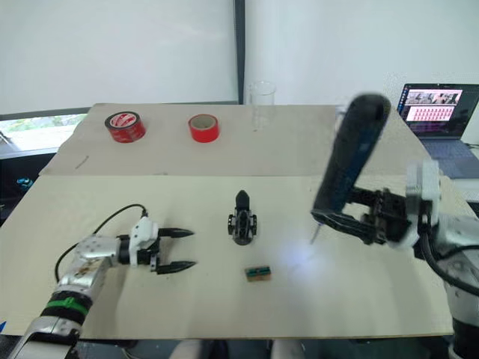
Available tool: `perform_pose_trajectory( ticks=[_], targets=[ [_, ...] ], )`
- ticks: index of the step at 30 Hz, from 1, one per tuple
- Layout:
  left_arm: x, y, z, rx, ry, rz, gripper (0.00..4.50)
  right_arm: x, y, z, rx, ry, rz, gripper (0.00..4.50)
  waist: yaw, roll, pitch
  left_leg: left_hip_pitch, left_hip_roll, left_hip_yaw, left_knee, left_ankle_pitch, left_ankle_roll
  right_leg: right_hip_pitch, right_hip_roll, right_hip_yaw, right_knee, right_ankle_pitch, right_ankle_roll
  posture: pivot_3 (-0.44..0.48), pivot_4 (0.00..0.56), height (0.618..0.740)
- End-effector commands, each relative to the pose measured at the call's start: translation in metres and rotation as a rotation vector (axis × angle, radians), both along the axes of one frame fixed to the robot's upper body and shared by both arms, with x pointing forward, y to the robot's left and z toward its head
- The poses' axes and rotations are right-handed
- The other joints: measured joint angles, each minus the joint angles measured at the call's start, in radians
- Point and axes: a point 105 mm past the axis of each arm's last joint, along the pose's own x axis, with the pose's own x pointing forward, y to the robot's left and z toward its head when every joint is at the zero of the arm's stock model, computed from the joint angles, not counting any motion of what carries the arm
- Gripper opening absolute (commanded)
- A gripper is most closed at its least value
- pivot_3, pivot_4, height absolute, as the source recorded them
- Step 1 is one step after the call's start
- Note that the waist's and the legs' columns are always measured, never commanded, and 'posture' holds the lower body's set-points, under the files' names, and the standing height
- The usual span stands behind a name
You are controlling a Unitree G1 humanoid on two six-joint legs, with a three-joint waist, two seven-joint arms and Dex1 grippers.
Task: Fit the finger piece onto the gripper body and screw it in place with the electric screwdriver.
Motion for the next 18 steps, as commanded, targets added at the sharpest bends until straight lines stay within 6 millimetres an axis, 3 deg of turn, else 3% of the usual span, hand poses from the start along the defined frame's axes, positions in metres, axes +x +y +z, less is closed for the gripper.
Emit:
perform_pose_trajectory(
  ticks=[1,5,12,18],
  targets=[
    [-0.011,0.000,0.013,-0.020,-0.029,-0.045,4.45,-0.010,-0.005,0.013,-0.010,-0.130,-0.035,1.93,0.004,0.000,0.002,0.000,0.000,0.000,0.000,0.000,0.000,0.000,0.000,0.000,0.000,0.000,0.000,0.000,0.150,0.740],
    [-0.022,-0.015,0.013,-0.021,0.014,-0.079,4.45,-0.014,0.014,0.012,0.043,-0.137,0.016,1.93,0.013,0.001,0.008,0.000,0.000,0.000,0.000,0.000,0.000,0.000,-0.001,0.000,0.000,0.000,0.000,0.000,0.150,0.740],
    [-0.021,-0.066,0.011,-0.013,0.013,-0.115,4.45,-0.029,0.072,0.017,0.150,-0.153,0.219,1.93,0.025,0.001,0.013,-0.001,-0.001,-0.001,0.000,0.000,0.000,0.000,0.000,0.000,0.000,0.000,0.000,0.000,0.150,0.740],
    [-0.028,-0.101,-0.001,0.018,-0.022,-0.187,4.45,-0.031,0.092,0.005,0.149,-0.120,0.308,1.93,0.030,0.000,0.014,-0.003,-0.003,-0.001,0.001,-0.001,0.002,0.000,0.000,-0.001,-0.001,0.003,-0.005,0.000,0.150,0.740]
  ],
)
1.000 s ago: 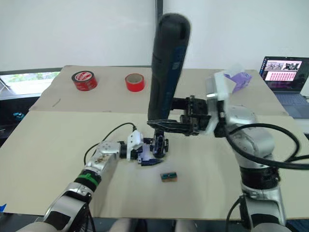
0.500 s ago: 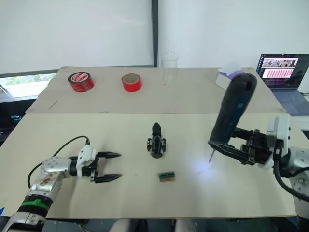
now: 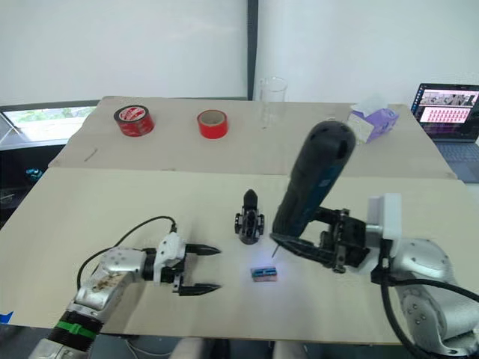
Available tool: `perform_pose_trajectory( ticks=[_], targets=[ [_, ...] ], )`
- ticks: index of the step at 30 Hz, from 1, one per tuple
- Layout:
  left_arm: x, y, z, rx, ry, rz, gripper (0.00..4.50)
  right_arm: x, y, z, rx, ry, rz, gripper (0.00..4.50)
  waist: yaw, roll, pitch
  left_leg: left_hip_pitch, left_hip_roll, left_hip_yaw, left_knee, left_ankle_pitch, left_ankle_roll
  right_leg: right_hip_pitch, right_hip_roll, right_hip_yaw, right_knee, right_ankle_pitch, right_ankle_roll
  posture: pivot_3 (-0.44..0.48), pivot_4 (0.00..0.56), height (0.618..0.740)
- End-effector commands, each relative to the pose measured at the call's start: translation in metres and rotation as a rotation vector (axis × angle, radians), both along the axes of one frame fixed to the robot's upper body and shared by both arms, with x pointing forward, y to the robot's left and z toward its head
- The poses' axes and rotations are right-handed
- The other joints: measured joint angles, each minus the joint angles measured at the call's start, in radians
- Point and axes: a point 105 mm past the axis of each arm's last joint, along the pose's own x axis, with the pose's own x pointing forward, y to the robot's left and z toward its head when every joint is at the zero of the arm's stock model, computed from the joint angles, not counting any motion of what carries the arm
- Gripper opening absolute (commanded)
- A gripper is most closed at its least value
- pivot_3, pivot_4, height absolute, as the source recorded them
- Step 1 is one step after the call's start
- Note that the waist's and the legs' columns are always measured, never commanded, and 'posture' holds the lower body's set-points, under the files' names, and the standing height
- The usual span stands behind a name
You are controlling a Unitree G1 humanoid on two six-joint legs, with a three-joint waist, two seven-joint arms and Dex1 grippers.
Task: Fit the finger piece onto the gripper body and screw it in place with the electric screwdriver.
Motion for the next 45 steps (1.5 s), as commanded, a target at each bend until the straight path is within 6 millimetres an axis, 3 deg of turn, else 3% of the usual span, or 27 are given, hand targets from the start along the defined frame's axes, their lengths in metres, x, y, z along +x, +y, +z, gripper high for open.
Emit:
perform_pose_trajectory(
  ticks=[1,7,13,45],
  targets=[
    [-0.006,-0.023,-0.003,0.017,-0.052,-0.066,4.45,-0.006,0.009,0.004,-0.006,-0.055,0.064,1.93,0.002,0.000,0.000,0.000,0.000,0.000,0.000,0.000,0.000,0.000,0.000,0.000,0.000,0.000,0.000,0.000,0.150,0.740],
    [-0.011,-0.052,-0.003,-0.012,-0.046,-0.120,4.45,-0.002,0.017,-0.002,-0.022,-0.052,0.097,1.93,0.008,0.000,0.000,0.000,-0.001,0.000,0.002,0.000,0.001,0.001,0.000,0.000,0.000,-0.001,0.005,0.000,0.150,0.740],
    [-0.013,-0.066,-0.007,-0.003,-0.021,-0.122,4.45,0.002,0.019,-0.007,-0.034,-0.051,0.098,1.93,0.012,0.000,0.000,0.000,-0.001,-0.001,0.003,0.000,0.001,0.001,0.000,0.000,0.000,-0.002,0.006,0.000,0.150,0.740],
    [-0.010,-0.069,-0.014,0.014,-0.030,-0.096,4.45,0.011,0.010,-0.018,-0.120,-0.038,0.068,1.93,0.024,0.000,0.000,0.000,-0.001,-0.001,0.006,0.000,0.002,0.003,0.000,0.000,0.001,-0.001,0.007,0.000,0.150,0.740]
  ],
)
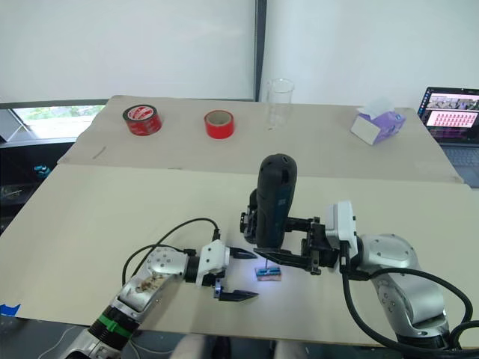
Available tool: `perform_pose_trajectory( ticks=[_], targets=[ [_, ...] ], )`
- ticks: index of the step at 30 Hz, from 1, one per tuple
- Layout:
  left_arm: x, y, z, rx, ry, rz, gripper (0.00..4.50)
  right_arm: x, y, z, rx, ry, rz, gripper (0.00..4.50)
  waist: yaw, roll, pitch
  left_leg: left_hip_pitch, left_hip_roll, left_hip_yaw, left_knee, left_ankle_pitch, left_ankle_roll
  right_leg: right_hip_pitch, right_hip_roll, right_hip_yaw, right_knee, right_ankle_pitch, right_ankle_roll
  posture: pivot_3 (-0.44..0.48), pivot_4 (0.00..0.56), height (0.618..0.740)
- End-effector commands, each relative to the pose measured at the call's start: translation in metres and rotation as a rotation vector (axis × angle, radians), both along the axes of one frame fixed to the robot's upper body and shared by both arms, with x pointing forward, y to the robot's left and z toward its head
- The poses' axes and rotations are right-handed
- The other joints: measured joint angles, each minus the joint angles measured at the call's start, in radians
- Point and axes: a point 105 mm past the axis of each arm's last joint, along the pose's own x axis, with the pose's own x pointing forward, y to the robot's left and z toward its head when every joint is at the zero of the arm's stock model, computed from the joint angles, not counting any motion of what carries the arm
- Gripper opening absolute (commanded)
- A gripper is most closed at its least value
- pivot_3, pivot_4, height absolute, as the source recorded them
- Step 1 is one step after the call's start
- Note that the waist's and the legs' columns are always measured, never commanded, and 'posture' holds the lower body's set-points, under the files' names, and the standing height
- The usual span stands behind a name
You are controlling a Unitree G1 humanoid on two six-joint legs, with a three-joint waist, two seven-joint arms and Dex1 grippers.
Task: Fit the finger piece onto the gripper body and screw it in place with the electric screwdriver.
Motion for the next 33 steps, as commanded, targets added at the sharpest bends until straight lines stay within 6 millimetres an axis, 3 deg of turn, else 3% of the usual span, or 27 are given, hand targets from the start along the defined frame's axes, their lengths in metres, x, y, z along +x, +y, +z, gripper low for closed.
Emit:
perform_pose_trajectory(
  ticks=[1,33],
  targets=[
    [-0.0032,-0.0037,-0.0082,0.014,0.026,-0.004,4.45,-0.0040,-0.0003,0.0109,0.010,-0.070,0.015,1.93,0.000,0.000,0.000,0.000,0.000,0.000,0.000,0.000,0.000,0.000,0.000,0.000,0.000,0.000,0.000,0.000,0.150,0.740],
    [-0.0069,-0.0006,-0.0114,0.023,0.045,0.005,4.45,-0.0022,-0.0005,0.0053,0.007,-0.066,0.011,1.93,-0.001,0.000,0.000,0.000,0.000,0.000,0.000,0.000,0.000,0.000,0.000,0.000,0.000,0.000,0.000,0.000,0.150,0.740]
  ],
)
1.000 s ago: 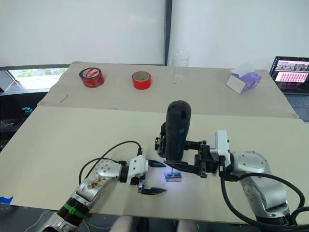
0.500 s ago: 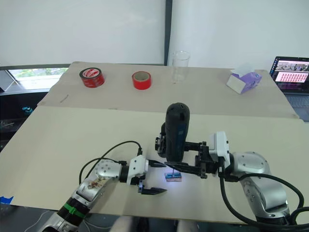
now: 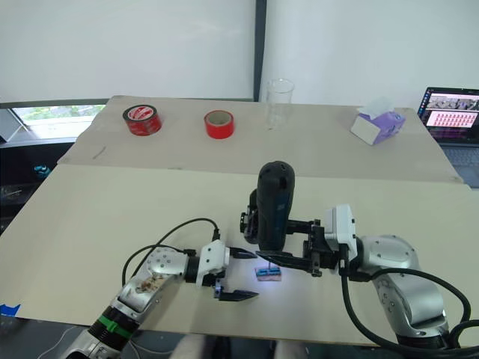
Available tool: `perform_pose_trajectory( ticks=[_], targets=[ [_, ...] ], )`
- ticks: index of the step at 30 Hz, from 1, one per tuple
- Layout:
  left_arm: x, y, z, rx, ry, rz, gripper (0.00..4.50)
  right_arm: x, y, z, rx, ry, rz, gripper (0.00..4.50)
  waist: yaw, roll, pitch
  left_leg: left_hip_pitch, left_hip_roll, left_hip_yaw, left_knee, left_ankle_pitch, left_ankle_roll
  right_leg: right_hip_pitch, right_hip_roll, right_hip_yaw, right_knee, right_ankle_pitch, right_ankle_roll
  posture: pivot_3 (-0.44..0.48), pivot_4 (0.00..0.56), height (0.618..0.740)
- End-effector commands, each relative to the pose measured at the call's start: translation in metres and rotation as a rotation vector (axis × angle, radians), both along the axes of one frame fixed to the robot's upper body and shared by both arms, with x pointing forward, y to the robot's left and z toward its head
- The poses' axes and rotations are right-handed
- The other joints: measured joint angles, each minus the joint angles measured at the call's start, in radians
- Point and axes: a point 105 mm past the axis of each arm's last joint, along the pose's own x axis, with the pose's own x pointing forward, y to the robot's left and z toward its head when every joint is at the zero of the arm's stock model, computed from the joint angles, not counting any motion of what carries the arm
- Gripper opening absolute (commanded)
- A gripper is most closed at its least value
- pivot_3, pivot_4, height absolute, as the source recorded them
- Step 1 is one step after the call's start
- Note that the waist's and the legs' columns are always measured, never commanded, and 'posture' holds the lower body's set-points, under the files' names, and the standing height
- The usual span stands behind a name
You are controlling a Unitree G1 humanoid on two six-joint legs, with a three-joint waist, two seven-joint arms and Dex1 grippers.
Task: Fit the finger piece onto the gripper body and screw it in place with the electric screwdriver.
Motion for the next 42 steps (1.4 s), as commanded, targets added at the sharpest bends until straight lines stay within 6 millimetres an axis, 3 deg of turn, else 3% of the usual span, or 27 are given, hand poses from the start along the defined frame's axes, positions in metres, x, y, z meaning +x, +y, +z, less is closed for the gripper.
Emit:
perform_pose_trajectory(
  ticks=[1,26,36,42],
  targets=[
    [-0.006,-0.001,-0.010,0.023,0.040,-0.006,4.45,-0.004,0.003,0.011,0.026,-0.063,0.020,1.93,0.000,0.000,0.000,0.000,0.000,0.000,0.000,0.000,0.000,0.000,0.000,0.000,0.000,0.000,0.000,0.000,0.150,0.740],
    [-0.006,0.000,-0.013,0.026,0.046,0.001,4.45,-0.004,0.004,0.012,0.029,-0.060,0.027,1.93,0.000,0.000,0.000,0.000,0.000,0.000,0.000,0.000,0.000,0.000,0.000,0.000,0.000,0.000,0.000,0.000,0.150,0.740],
    [-0.019,0.009,-0.021,0.028,0.051,0.001,4.45,-0.004,0.004,0.014,0.035,-0.059,0.029,1.93,-0.005,0.000,0.000,0.000,0.001,0.000,0.000,0.000,0.000,0.000,0.000,0.000,0.000,0.002,-0.004,0.000,0.150,0.740],
    [-0.013,0.007,-0.022,0.030,0.052,0.004,4.45,-0.003,0.003,0.014,0.036,-0.056,0.027,1.93,-0.005,0.000,0.000,0.001,0.001,0.000,0.000,0.000,0.000,0.000,0.001,0.000,0.000,0.002,-0.003,0.000,0.150,0.740]
  ],
)
